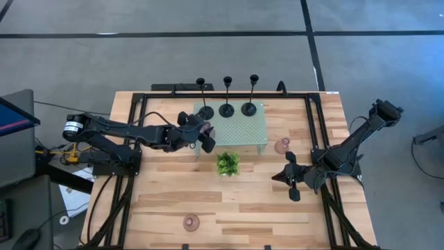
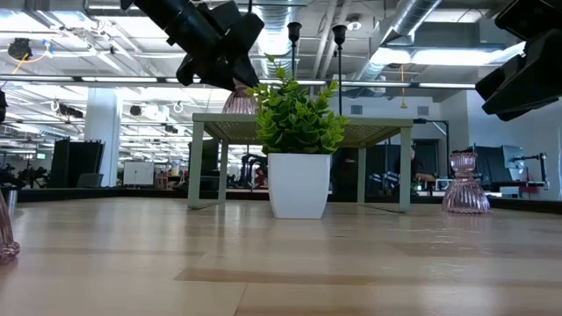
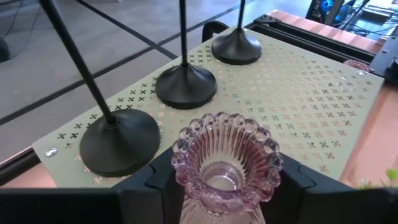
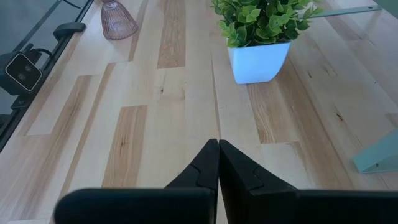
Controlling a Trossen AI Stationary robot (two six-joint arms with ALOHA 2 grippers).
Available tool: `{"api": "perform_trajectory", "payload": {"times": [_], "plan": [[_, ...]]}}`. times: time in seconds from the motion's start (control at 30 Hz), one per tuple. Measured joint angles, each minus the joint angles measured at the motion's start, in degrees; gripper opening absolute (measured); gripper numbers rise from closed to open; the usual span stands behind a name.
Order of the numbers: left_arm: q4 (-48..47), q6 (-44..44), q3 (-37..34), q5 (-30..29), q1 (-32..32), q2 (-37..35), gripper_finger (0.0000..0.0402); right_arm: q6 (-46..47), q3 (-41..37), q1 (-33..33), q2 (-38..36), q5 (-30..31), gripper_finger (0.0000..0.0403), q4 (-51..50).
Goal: Pick & Place candle stick holders
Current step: Put the top pink glass candle holder on the shelf
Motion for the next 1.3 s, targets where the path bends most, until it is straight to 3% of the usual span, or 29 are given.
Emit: {"api": "perform_trajectory", "payload": {"times": [0.53,0.73,1.1,1.3], "plan": [[2.9,2.0,0.0,-1.2,0.0,-0.6,0.0257,0.2,0.0,0.0,0.0,-0.2,0.0000,-0.1],[2.9,8.8,-0.1,5.8,-0.7,-5.7,0.0274,1.5,0.0,0.1,0.0,-1.7,0.0000,-0.7],[2.7,9.1,-0.1,7.1,-8.7,-18.0,0.0210,1.5,0.0,1.2,0.0,-1.6,0.0000,-0.6],[3.7,5.7,-3.0,7.1,-15.2,-16.4,0.0148,1.5,0.0,1.2,0.0,-1.3,0.0000,-0.5]]}}
